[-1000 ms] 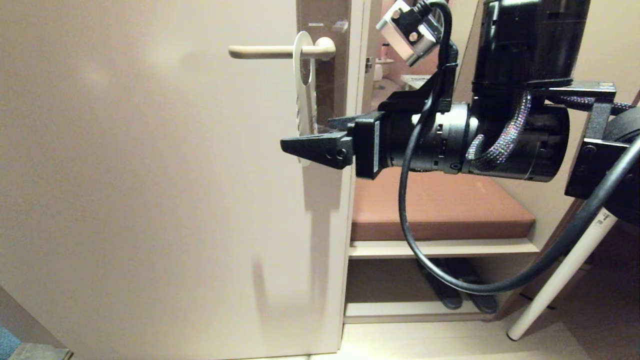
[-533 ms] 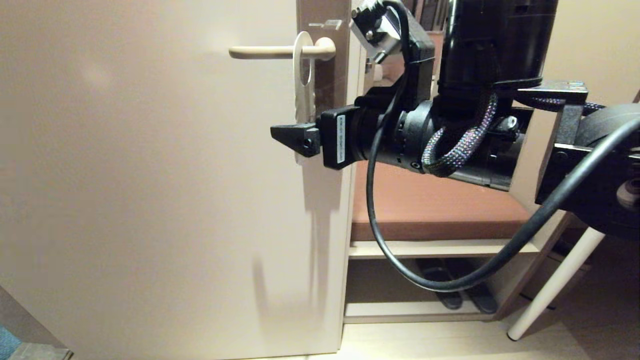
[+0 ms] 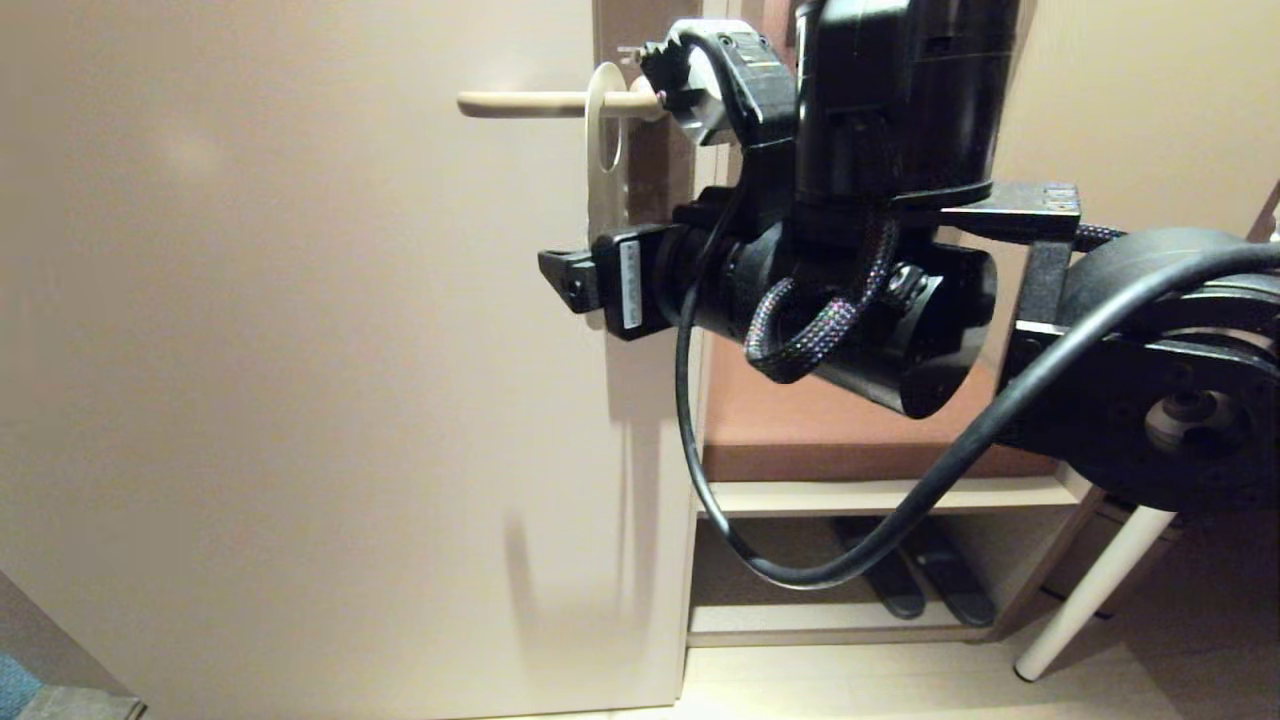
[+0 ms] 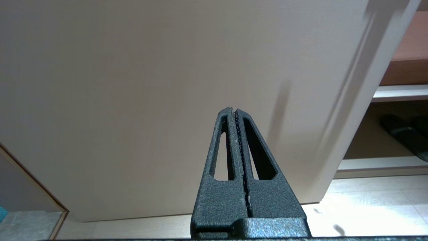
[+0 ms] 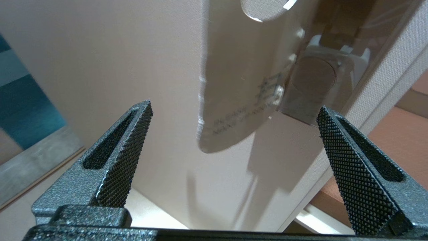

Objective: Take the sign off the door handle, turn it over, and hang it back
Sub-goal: Take down the sign

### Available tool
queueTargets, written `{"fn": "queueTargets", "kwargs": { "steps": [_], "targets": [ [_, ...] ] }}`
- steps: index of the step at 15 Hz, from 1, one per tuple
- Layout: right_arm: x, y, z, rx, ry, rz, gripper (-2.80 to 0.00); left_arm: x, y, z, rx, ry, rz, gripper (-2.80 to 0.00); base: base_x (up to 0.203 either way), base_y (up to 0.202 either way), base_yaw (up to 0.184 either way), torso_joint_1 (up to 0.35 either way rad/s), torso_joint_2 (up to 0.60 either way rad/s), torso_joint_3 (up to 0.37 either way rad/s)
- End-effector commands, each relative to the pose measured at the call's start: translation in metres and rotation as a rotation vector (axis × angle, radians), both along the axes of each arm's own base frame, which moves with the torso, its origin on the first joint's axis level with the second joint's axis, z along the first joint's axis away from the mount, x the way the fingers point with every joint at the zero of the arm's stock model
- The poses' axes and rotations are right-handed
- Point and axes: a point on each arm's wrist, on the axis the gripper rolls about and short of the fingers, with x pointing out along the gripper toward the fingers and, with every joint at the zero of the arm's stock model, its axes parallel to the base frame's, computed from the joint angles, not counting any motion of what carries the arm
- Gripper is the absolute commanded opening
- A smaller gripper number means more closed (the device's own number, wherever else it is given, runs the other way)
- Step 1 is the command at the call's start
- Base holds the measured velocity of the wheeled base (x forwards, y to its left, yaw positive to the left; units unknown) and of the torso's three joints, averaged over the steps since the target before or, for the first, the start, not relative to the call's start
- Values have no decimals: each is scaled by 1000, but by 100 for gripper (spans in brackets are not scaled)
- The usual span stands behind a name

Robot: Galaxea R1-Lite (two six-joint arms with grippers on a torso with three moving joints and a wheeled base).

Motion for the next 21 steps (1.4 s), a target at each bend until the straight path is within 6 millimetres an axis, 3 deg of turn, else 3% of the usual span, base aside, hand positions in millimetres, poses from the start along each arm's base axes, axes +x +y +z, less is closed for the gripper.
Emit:
{"fn": "queueTargets", "kwargs": {
  "steps": [1, 14, 21],
  "targets": [
    [1, 7, -3, -4, -2, -19, 0, 0, 0, 0, 0, 0, 1, -280, 0, 0, 0, 0, 0, 0],
    [-1, 42, 3, 31, -62, -194, 0, 0, 0, 0, 0, 1, 1, -280, 0, 0, 0, 0, 0, 0],
    [6, 49, -2, 34, -69, -267, 0, 0, 0, 0, 0, 2, 1, -280, 0, 0, 0, 0, 0, 0]
  ]
}}
